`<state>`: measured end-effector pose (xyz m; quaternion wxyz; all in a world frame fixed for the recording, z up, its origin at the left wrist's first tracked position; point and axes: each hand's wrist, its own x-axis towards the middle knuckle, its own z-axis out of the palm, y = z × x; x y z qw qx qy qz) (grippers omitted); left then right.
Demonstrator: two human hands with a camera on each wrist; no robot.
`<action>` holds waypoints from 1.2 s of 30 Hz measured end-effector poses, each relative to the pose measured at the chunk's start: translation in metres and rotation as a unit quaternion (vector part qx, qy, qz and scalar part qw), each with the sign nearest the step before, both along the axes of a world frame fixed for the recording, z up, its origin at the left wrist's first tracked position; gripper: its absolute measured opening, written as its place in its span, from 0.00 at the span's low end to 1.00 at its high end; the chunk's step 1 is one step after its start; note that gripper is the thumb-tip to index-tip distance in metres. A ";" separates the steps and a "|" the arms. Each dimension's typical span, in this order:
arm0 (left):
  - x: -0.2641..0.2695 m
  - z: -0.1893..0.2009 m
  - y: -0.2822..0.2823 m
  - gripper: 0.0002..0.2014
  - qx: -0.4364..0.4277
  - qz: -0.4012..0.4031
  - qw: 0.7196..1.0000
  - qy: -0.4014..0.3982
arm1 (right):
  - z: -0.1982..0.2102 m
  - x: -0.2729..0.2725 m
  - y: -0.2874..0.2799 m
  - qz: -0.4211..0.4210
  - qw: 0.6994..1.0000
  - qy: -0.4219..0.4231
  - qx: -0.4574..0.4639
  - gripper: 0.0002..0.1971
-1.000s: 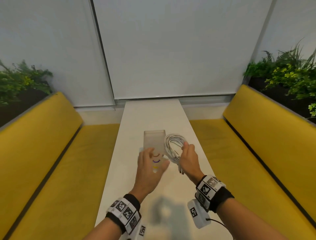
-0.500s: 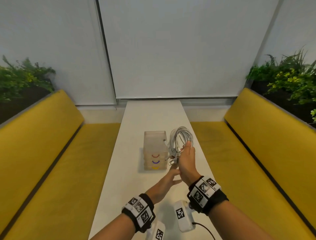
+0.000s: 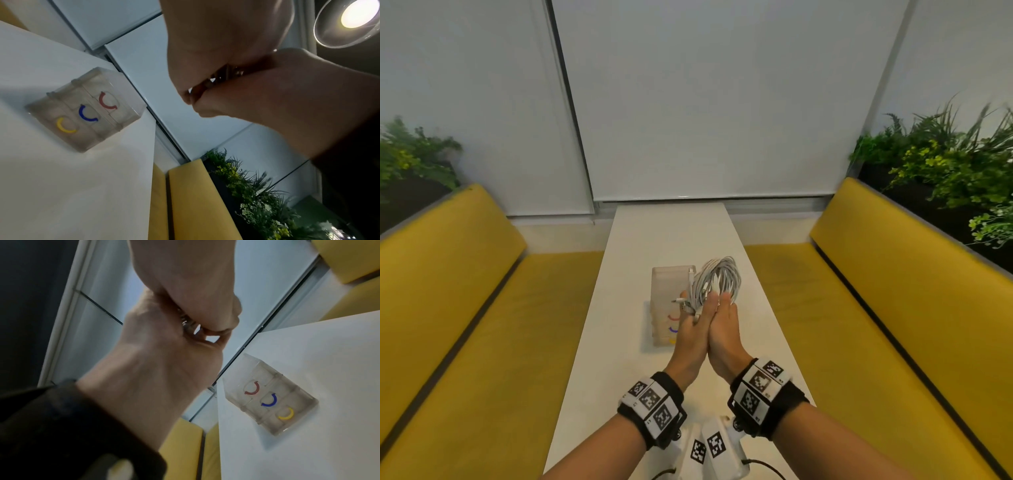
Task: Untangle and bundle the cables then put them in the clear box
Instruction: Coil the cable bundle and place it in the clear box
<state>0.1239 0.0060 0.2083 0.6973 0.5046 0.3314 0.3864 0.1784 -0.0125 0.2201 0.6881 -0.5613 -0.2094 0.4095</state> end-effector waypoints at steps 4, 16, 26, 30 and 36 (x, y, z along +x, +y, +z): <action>-0.011 0.002 0.013 0.12 0.058 -0.010 0.998 0.010 | -0.012 0.002 0.005 0.024 0.993 -0.108 -0.044 0.18; -0.033 -0.009 0.030 0.13 -0.054 0.035 0.997 0.046 | -0.039 0.006 0.020 0.088 0.982 -0.150 -0.072 0.16; -0.063 -0.040 0.062 0.15 -0.238 0.064 0.968 0.036 | -0.062 -0.012 0.010 0.265 0.765 -0.533 -0.244 0.22; -0.082 -0.057 0.076 0.13 -0.287 0.075 0.955 -0.015 | -0.069 0.011 0.026 0.331 0.820 -0.400 -0.240 0.15; -0.103 -0.075 0.094 0.08 -0.309 0.085 0.946 -0.051 | -0.118 0.045 0.064 0.146 0.953 -0.125 -0.235 0.10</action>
